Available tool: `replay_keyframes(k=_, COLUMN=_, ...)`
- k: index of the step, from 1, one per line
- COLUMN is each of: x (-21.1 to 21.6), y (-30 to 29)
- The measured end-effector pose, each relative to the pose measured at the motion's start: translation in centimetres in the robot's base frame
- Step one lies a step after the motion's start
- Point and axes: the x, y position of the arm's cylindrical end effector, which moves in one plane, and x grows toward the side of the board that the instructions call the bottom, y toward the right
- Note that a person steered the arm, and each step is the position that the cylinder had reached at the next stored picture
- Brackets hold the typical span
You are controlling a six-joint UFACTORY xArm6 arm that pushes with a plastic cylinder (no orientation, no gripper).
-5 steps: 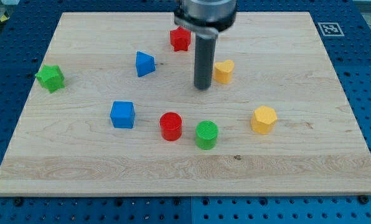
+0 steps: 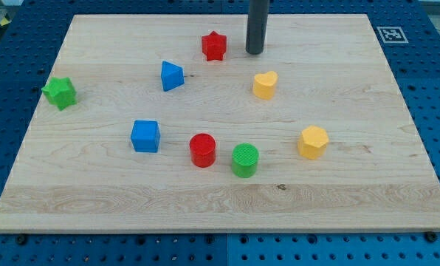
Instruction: Place the yellow heart left to yellow hexagon diagonally
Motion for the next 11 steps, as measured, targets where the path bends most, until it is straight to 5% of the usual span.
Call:
replay_keyframes(k=3, x=8.8, y=-0.9)
replay_keyframes(k=8, x=6.6, y=0.5)
replay_keyframes(k=11, x=18.2, y=0.6)
